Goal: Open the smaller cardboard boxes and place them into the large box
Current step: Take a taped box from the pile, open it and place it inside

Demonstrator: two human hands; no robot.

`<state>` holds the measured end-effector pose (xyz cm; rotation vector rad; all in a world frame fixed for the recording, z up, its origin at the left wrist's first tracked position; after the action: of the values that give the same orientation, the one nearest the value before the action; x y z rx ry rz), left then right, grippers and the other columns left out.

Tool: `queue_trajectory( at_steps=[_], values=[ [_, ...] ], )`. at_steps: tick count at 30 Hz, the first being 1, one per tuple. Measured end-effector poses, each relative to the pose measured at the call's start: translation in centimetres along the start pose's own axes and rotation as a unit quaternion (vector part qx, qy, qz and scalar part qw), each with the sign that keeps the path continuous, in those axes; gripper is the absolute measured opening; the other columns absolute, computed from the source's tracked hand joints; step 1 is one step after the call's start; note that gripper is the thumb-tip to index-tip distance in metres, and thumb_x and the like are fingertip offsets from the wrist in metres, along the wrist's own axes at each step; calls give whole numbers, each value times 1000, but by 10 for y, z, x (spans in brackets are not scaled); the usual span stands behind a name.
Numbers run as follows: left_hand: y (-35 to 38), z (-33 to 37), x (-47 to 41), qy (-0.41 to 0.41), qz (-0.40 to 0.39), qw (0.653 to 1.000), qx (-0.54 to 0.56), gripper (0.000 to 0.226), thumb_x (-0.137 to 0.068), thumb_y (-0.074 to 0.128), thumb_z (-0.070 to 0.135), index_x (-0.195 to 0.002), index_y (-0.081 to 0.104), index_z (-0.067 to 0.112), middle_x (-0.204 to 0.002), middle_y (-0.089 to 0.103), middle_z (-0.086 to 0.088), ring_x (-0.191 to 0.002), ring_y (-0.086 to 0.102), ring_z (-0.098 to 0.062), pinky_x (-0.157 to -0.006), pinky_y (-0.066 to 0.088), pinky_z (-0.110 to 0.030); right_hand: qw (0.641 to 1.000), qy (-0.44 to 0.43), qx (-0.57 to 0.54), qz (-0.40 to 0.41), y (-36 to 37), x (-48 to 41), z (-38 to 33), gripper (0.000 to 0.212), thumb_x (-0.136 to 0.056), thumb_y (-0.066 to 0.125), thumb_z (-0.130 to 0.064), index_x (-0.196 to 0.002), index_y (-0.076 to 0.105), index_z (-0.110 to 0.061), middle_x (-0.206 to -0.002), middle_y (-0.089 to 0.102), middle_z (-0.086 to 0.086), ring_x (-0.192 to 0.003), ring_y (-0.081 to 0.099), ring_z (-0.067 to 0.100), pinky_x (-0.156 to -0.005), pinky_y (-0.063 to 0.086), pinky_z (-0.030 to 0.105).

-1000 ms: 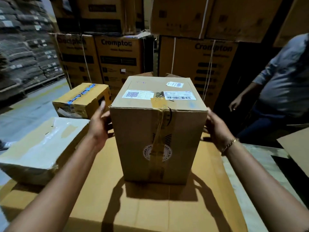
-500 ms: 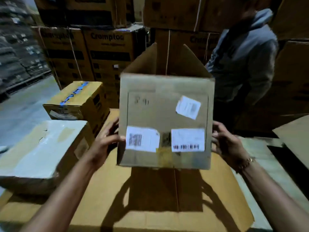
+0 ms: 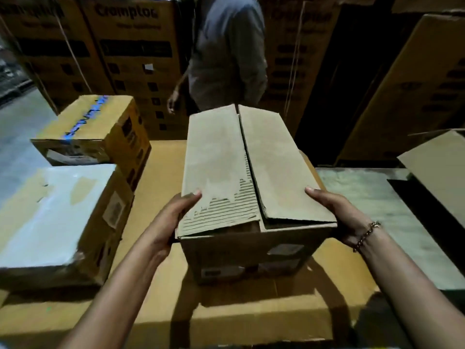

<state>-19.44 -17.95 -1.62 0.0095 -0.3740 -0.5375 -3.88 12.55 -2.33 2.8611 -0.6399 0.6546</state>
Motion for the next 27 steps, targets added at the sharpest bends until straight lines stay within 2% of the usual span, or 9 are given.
queue_trajectory(
  at_steps=[3, 5, 8, 9, 12, 15, 17, 21, 27],
  values=[
    [7, 3, -8, 9, -27, 1000, 9, 33, -95, 61, 23, -126, 62, 13, -109, 77, -9, -94, 75, -22, -74, 58, -30, 999, 16, 14, 42, 3, -1, -3, 74, -59, 86, -55, -120, 68, -19, -123, 68, 4, -104, 63, 29, -76, 48, 37],
    [11, 1, -13, 16, -35, 999, 23, 38, -94, 62, 19, -131, 59, 12, -109, 77, -8, -97, 75, -23, -76, 56, -32, 998, 0, 2, 66, 7, 12, -2, 55, -72, 80, -49, -117, 69, -20, -125, 68, -4, -108, 62, 22, -85, 48, 36],
    [26, 0, -21, 39, -73, 996, 31, 44, -92, 61, 14, -136, 56, 15, -116, 75, -9, -103, 73, -27, -79, 55, -34, 996, -46, -17, 76, -9, 29, 12, 74, -59, 87, -54, -122, 69, -20, -124, 71, -4, -120, 63, 20, -110, 42, 40],
    [35, -2, -22, 48, -85, 995, 33, 46, -91, 61, 13, -137, 55, 18, -118, 74, -9, -104, 73, -27, -79, 56, -34, 995, -65, -31, 75, -13, 39, 13, 79, -57, 88, -54, -125, 66, -20, -123, 72, -2, -119, 65, 21, -107, 45, 40],
    [72, -5, -24, 62, -116, 990, 51, 62, -82, 69, 14, -141, 52, 27, -120, 74, -6, -103, 73, -27, -74, 59, -35, 986, -117, -57, 100, -45, 61, 20, 59, -77, 78, -31, -133, 58, -21, -122, 73, 0, -114, 68, 21, -94, 54, 34],
    [124, -8, -20, 94, -138, 985, 49, 68, -78, 66, 20, -142, 50, 33, -126, 72, -4, -111, 71, -28, -90, 56, -44, 974, -146, -90, 146, -86, 84, 26, 54, -76, 73, -21, -128, 61, -22, -122, 72, 6, -109, 70, 24, -87, 57, 36],
    [165, -9, -14, 122, -157, 979, 41, 68, -80, 70, 21, -143, 49, 33, -128, 71, -2, -114, 70, -25, -97, 54, -44, 963, -170, -105, 179, -118, 101, 32, 57, -75, 73, -25, -131, 60, -21, -124, 71, 9, -112, 68, 29, -91, 55, 40],
    [255, -10, 3, 164, -204, 964, 37, 67, -83, 67, 14, -145, 48, 31, -127, 71, 0, -111, 71, -21, -88, 59, -31, 939, -221, -113, 240, -188, 149, 37, 88, -61, 90, -44, -135, 56, -12, -124, 71, 10, -110, 70, 25, -89, 58, 34],
    [392, 2, 35, 208, -261, 940, 66, 64, -80, 63, 10, -140, 51, 24, -123, 71, -4, -105, 72, -17, -79, 58, -21, 902, -300, -42, 307, -304, 228, 19, 54, -86, 73, -14, -136, 51, -13, -122, 70, 5, -104, 71, 13, -79, 56, 22]
  ],
)
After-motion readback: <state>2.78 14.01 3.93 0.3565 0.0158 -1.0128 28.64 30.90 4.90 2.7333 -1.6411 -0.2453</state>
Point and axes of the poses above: each hand's wrist, its own x-axis away from the middle knuckle, its own y-axis out of the palm, z = x × y, the point moved 1 cm from there along -x, towards the middle knuckle
